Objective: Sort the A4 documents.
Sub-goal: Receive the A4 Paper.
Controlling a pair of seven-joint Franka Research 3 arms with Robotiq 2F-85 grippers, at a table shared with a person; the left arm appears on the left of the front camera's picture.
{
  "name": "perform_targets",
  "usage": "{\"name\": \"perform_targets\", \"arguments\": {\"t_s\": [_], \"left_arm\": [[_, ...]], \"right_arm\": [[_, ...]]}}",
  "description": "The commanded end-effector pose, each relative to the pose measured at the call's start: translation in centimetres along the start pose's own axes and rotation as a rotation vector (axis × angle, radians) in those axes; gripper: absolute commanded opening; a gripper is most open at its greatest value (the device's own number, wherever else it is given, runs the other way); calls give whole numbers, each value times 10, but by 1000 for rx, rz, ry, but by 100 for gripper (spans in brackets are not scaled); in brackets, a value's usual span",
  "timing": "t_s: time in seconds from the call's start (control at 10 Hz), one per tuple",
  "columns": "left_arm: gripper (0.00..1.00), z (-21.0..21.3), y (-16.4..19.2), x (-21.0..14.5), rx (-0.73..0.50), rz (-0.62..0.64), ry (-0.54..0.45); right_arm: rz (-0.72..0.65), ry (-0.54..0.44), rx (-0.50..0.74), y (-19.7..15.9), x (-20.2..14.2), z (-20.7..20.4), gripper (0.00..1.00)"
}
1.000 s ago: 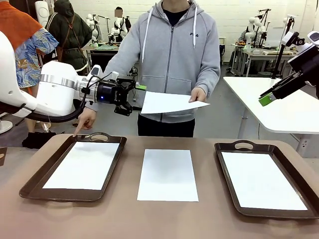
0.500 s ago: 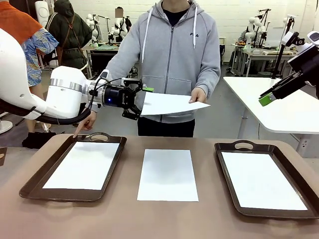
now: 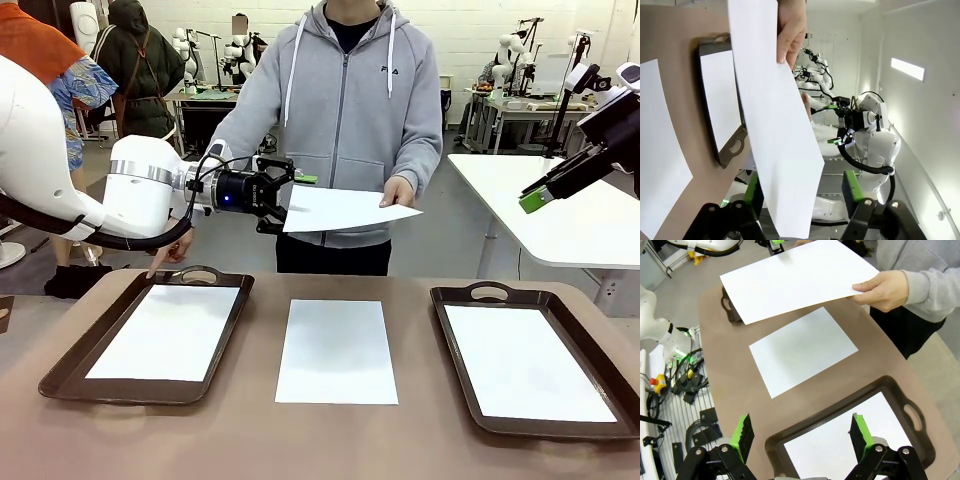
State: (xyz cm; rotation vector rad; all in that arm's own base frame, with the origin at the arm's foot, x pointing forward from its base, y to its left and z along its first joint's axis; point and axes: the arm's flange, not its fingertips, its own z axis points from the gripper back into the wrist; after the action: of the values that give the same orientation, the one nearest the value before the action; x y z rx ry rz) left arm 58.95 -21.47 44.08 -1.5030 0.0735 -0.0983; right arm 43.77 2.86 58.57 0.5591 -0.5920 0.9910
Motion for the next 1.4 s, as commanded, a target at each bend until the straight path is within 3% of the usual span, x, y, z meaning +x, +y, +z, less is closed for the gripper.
{"name": "perform_targets", "arguments": {"t_s": [0.0,0.1,0.2,0.3,0.4,0.5,0.6,0.7,0.8,0.9,1.0,1.3], "left_arm": [[63,0,3,6,-9,-5,29],[60,-2,7,5,-5,4,23],[43,-2,6,4,-1,1,19],[43,-2,6,4,-1,1,19],[23,-1,6,4,8,-5,11],[57,-2,6,4,16,-12,4],[3,-2,6,3,21,-15,0],[37,-1,6,3,22,-17,-4],[0,-1,6,3,27,-20,-6],[17,-1,6,2,32,-24,-11],[0,-1,7,2,33,-24,-16],[0,0,7,-1,31,-27,-30]], "right_arm": [[-1,-9,14,-1,0,-2,100],[-1,-9,14,-1,0,-2,100],[-1,-9,14,-1,0,-2,100],[-1,-9,14,-1,0,-2,100],[-1,-9,14,-1,0,-2,100],[-1,-9,14,-1,0,-2,100],[-1,-9,14,-1,0,-2,100],[-1,-9,14,-1,0,-2,100],[-1,-9,14,-1,0,-2,100],[-1,-9,14,-1,0,-2,100],[-1,-9,14,-1,0,-2,100],[-1,-9,14,-1,0,-2,100]]}}
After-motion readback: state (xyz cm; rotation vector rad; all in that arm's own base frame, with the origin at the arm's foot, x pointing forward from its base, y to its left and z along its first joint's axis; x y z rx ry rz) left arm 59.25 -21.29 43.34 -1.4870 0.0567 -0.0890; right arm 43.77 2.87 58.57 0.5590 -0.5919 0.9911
